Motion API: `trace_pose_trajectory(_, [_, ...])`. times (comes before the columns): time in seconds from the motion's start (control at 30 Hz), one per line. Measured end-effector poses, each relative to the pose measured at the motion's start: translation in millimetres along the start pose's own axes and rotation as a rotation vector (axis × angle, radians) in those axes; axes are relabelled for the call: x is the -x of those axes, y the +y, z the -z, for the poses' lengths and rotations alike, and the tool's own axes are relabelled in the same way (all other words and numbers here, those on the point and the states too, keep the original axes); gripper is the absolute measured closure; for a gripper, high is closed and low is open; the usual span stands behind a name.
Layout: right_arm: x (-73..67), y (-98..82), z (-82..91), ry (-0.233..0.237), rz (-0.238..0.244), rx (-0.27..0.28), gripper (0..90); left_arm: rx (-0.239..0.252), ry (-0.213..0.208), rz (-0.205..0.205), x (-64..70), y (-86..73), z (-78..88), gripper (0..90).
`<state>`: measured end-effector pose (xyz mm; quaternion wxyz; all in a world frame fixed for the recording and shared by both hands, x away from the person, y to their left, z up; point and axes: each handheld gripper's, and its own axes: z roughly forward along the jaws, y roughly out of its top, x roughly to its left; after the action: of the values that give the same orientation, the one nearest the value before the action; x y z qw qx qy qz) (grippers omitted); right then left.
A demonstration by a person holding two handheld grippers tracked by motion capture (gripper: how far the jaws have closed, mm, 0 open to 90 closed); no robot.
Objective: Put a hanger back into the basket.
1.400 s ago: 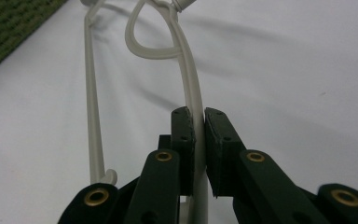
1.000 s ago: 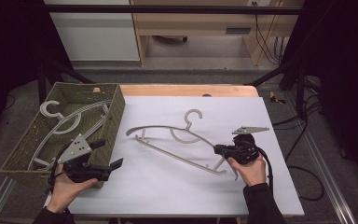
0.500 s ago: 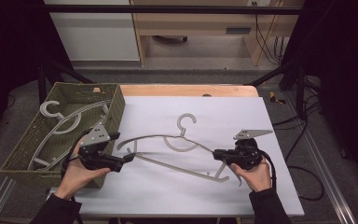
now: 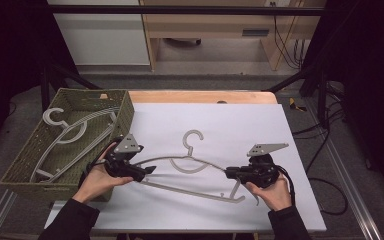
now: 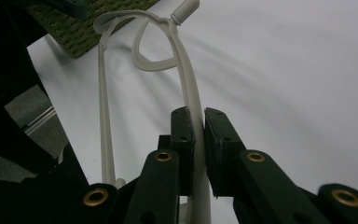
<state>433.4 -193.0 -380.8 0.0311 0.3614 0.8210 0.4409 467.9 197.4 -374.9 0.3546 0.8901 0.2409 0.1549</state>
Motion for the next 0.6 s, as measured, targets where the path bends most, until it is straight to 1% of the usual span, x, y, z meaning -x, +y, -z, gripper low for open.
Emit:
trace_pose_trajectory(0.07, [-1.2, 0.0, -0.7, 0.003, 0.011, -0.009, 82.7, -0.020, -0.004, -0.014, 0.7, -0.5, -8.2, 26.9])
trace_pose_trajectory(0.1, [-1.6, -0.1, -1.1, 0.013, 0.015, -0.005, 82.7, -0.040, -0.001, -0.033, 0.7, -0.8, -12.3, 29.0])
trace_pose_trajectory(0.13, [-2.8, -0.1, -1.2, 0.014, 0.011, -0.010, 82.7, -0.053, 0.004, -0.043, 1.3, -1.0, -16.8, 31.2])
trace_pose_trajectory(0.17, [-3.2, 0.1, -1.5, 0.018, 0.019, -0.007, 82.7, -0.071, 0.006, -0.056, 1.3, -1.2, -20.9, 32.8])
trace_pose_trajectory(0.2, [-4.3, 0.3, -1.2, 0.024, 0.015, -0.008, 82.7, -0.080, 0.009, -0.064, 1.2, -1.7, -25.1, 34.2])
trace_pose_trajectory(0.27, [-5.2, 0.7, -0.8, 0.028, 0.019, -0.003, 82.7, -0.100, 0.011, -0.079, 1.5, -2.3, -30.7, 40.1])
trace_pose_trajectory(0.3, [-5.2, 1.0, -0.6, 0.031, 0.024, -0.002, 82.7, -0.103, 0.020, -0.089, 1.7, -2.4, -31.7, 42.1])
trace_pose_trajectory(0.37, [-5.6, 1.1, -0.2, 0.032, 0.031, 0.002, 82.6, -0.094, 0.013, -0.097, 1.6, -2.5, -31.2, 50.3])
trace_pose_trajectory(0.43, [-6.1, 1.0, 0.2, 0.037, 0.029, 0.001, 82.6, -0.094, 0.007, -0.107, 1.7, -2.7, -29.8, 56.0])
trace_pose_trajectory(0.53, [-7.0, 1.1, -0.2, 0.056, 0.038, 0.004, 82.6, -0.107, -0.007, -0.119, 2.3, -3.5, -29.9, 64.5])
trace_pose_trajectory(0.57, [-6.9, 1.1, -0.2, 0.053, 0.041, 0.001, 82.6, -0.115, -0.012, -0.131, 3.3, -3.8, -30.2, 66.2])
trace_pose_trajectory(0.6, [-7.0, 1.1, -0.4, 0.054, 0.041, 0.000, 82.6, -0.119, -0.015, -0.133, 4.1, -3.9, -30.5, 69.3])
